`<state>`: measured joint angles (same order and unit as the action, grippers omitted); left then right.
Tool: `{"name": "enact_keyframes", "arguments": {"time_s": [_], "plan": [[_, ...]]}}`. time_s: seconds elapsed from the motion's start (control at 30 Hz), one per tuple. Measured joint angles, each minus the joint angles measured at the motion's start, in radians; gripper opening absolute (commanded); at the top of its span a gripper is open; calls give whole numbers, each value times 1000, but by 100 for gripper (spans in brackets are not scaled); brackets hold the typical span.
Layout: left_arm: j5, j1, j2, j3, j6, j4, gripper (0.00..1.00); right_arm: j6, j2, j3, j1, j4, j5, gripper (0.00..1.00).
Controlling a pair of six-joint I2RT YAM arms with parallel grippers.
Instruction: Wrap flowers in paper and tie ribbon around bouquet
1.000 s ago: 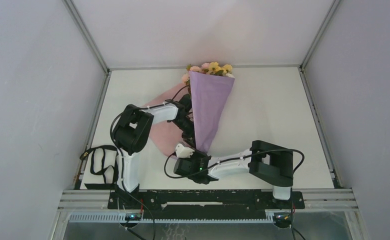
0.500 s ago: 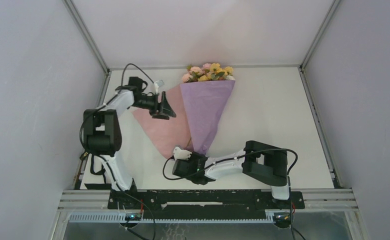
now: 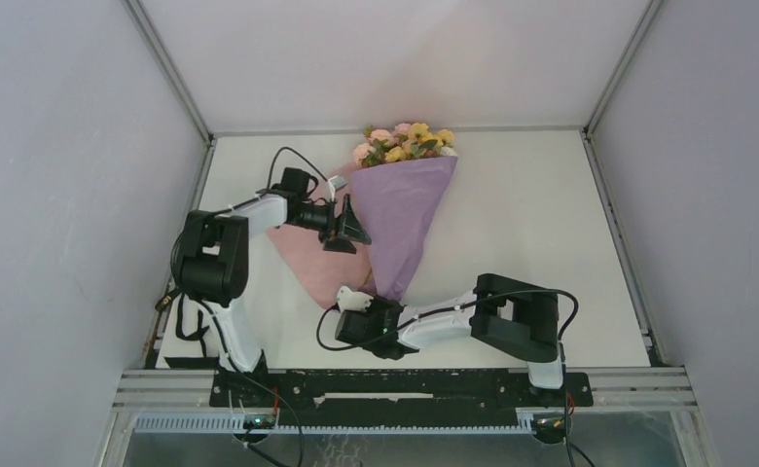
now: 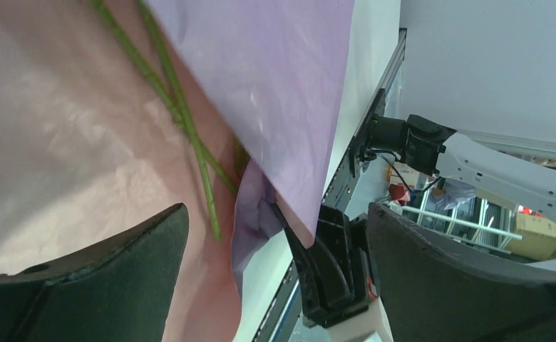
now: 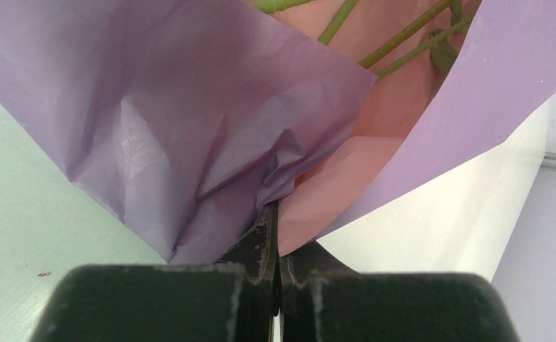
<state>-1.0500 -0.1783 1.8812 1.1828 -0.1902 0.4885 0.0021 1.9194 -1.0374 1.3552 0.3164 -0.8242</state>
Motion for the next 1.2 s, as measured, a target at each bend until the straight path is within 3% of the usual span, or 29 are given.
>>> {"name": "enact_keyframes", "arguments": {"time_s": [0.1,0.27,0.33,0.37,0.47,0.63,0.77,1.0,1.2], "plan": [[7,-47,36,1,-70,-84,85,0,0,0,0,0,0,0],[18,-82,93,20,-169,-171,33,0,0,0,0,1,-1,0],[19,-84,99,24,-194,-188,6,-1,0,0,0,1,-1,0],[18,-84,99,26,-203,-193,1,0,0,0,0,1,-1,0],[17,-83,99,32,-212,-200,0,0,0,0,1,2,-2,2],[26,-76,99,37,-183,-147,0,-1,0,0,9,21,-6,26],[54,-37,103,37,-162,-103,0,-5,-9,-5,26,62,-8,36],[99,12,174,34,-114,-44,0,-4,-106,9,52,131,90,44],[106,11,182,33,-88,-37,0,-10,-332,64,66,159,251,47]]}}
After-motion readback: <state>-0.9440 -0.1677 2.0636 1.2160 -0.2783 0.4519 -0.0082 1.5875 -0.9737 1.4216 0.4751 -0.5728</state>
